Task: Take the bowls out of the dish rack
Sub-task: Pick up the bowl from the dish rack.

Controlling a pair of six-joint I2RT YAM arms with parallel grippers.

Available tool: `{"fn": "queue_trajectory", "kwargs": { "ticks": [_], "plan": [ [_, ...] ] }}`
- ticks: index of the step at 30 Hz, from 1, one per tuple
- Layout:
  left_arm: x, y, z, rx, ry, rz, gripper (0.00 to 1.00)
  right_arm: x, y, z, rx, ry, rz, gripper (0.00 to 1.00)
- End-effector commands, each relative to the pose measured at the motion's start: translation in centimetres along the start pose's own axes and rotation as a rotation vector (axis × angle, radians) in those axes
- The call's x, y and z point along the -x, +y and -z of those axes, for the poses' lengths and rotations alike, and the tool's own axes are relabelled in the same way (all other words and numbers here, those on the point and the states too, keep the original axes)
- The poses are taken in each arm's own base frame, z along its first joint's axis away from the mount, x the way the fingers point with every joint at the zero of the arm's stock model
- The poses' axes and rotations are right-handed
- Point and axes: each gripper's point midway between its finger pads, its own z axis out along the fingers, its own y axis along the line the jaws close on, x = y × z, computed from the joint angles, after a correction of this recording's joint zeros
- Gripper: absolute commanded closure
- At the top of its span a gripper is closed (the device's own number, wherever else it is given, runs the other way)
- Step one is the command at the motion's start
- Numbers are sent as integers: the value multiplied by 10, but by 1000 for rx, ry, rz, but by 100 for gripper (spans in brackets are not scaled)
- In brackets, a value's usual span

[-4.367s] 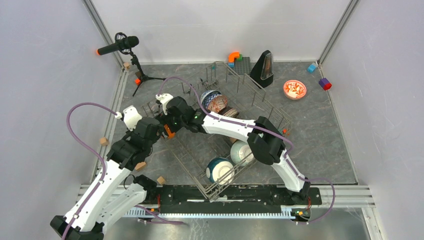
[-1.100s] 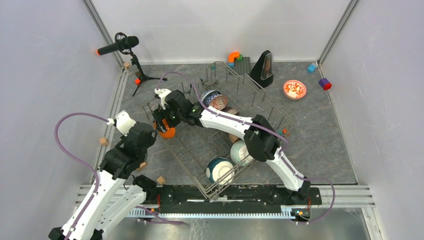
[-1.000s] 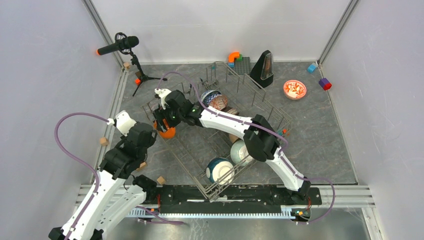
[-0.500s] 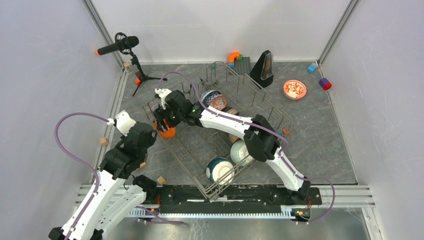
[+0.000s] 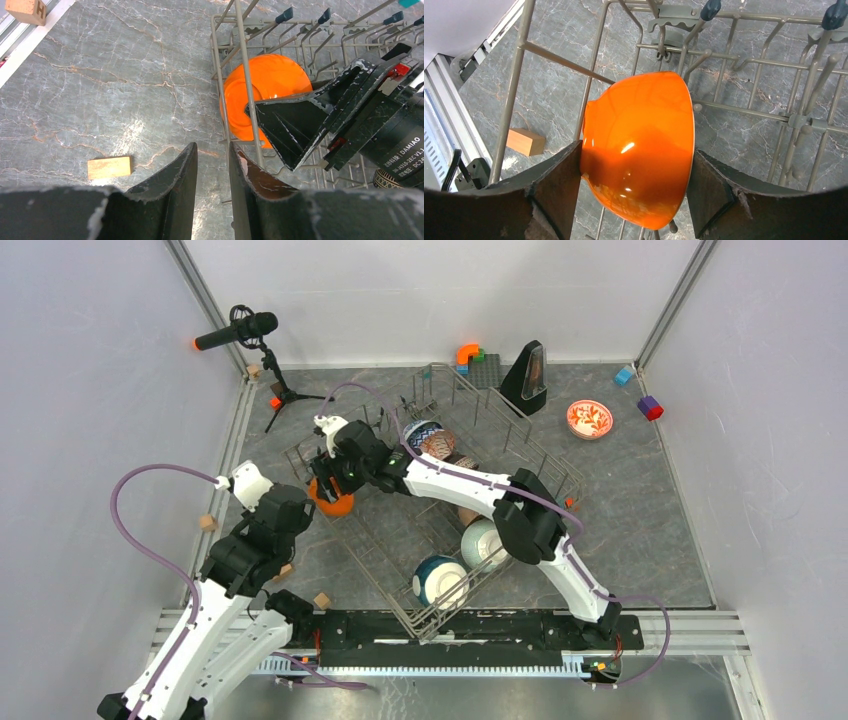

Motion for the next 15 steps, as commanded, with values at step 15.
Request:
{"fn": "queue_trajectory", "kwargs": {
  "ticks": [15],
  "plan": [
    [1,0,-4,16,-11,22,63,88,27,74,70,-221,11,83]
  ]
}}
